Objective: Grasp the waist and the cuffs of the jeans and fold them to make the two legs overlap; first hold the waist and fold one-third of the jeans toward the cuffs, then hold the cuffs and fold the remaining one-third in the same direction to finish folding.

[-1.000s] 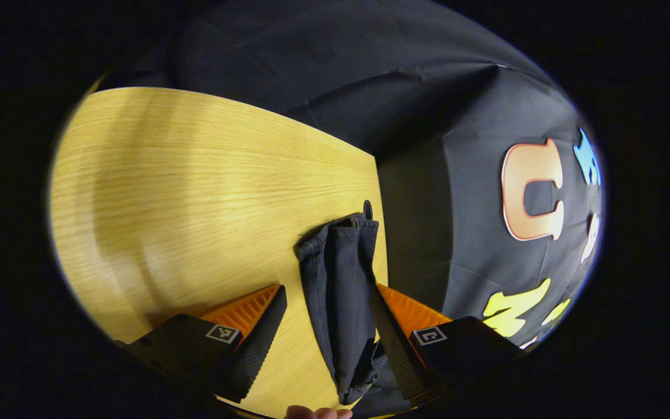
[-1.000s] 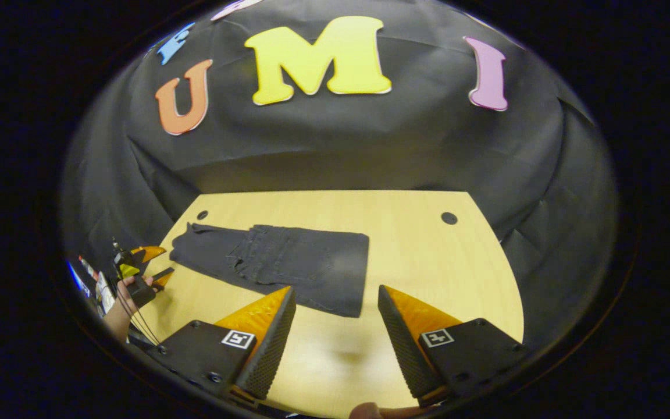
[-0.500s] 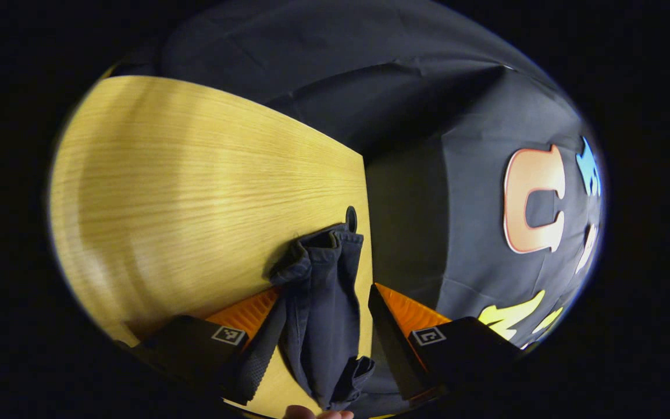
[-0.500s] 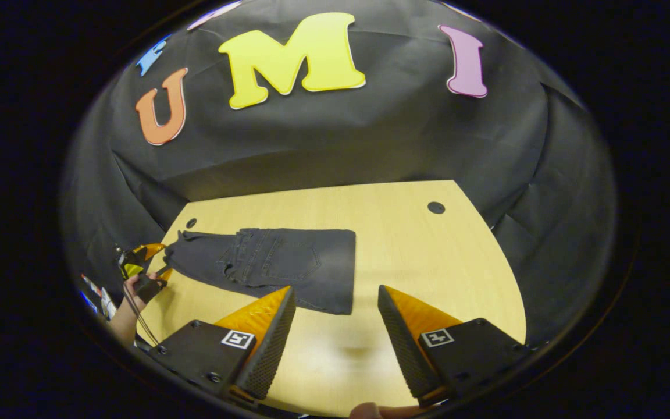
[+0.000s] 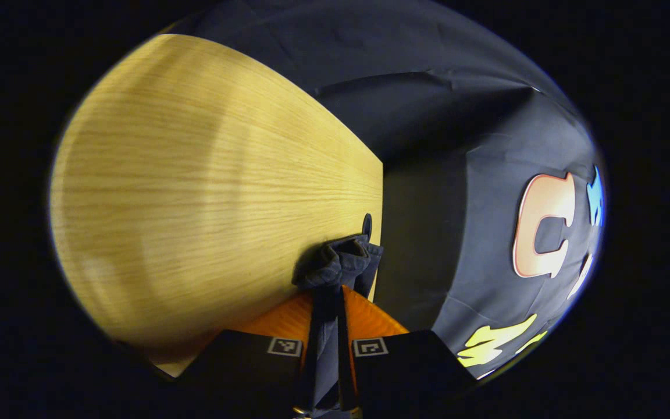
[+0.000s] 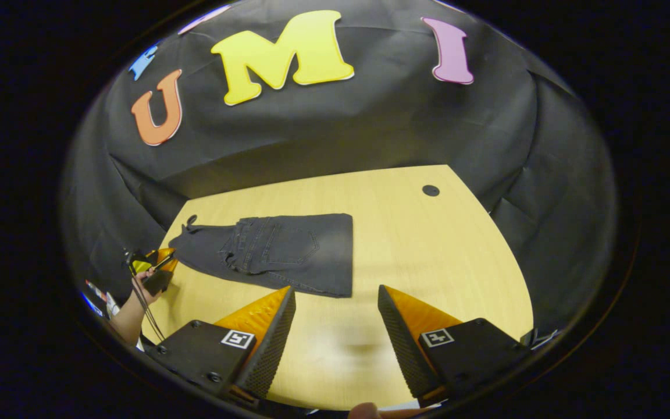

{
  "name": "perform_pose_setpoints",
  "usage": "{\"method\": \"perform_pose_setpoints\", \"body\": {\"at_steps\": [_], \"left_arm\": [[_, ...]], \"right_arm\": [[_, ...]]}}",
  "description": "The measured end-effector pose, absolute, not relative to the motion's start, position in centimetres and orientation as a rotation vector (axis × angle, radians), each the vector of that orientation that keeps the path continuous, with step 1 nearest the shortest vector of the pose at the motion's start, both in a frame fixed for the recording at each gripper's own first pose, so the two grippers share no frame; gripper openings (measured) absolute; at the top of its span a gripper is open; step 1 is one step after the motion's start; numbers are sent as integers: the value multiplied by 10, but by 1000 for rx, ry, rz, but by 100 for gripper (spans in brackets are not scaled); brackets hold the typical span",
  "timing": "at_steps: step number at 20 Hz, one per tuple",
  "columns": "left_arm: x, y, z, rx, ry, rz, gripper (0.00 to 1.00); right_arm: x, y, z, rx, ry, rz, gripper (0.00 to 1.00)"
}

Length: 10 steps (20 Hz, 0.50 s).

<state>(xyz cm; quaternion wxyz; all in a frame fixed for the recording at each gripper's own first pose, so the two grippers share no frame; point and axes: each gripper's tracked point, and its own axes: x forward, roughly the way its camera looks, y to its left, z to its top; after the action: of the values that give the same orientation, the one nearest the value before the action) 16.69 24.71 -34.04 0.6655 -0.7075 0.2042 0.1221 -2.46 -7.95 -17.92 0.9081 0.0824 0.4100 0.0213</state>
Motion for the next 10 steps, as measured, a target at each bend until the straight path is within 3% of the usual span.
{"method": "perform_pose_setpoints", "body": {"at_steps": [5, 10], "left_arm": [[170, 242, -313, -1552, 442, 241, 9], [175, 215, -239, -1381, 402, 102, 8]], "right_arm": [[-38, -93, -172, 220, 816, 9, 85], [-60, -109, -158, 227, 741, -41, 88]]}}
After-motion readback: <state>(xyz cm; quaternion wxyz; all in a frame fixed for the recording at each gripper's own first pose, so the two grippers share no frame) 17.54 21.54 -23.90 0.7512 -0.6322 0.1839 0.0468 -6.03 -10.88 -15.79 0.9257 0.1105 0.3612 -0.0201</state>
